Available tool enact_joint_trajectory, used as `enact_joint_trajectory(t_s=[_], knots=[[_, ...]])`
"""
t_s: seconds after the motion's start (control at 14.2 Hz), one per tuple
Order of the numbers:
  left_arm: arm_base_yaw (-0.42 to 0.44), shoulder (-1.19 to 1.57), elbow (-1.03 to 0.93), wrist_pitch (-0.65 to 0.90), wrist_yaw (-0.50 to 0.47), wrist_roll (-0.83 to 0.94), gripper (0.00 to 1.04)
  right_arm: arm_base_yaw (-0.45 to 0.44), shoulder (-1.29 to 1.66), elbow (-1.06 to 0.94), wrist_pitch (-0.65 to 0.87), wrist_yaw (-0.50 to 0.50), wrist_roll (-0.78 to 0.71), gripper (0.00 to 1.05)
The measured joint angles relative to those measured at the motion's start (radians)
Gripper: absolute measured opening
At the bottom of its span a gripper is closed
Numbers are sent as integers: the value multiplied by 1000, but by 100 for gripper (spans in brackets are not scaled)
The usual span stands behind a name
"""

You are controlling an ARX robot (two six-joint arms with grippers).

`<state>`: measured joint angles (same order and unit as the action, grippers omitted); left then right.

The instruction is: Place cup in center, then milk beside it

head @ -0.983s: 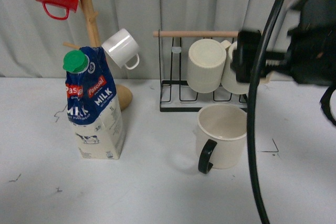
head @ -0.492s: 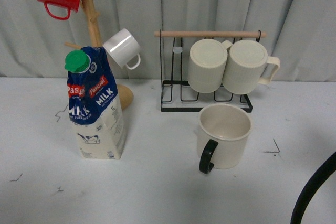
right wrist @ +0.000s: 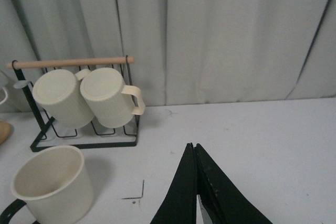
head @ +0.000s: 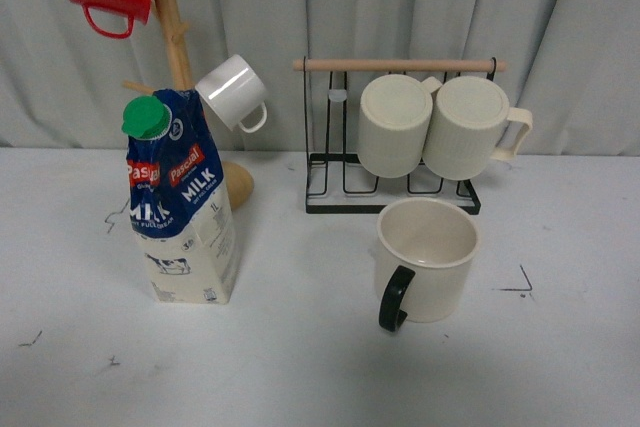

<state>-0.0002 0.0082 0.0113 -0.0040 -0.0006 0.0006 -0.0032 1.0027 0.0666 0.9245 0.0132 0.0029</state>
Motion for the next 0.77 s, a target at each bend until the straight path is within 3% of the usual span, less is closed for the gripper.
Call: enact_joint_trajectory(t_s=[0.77], knots=[[0, 0, 0, 0, 0, 0, 98, -2, -555, -55, -480, -10, 0, 2]])
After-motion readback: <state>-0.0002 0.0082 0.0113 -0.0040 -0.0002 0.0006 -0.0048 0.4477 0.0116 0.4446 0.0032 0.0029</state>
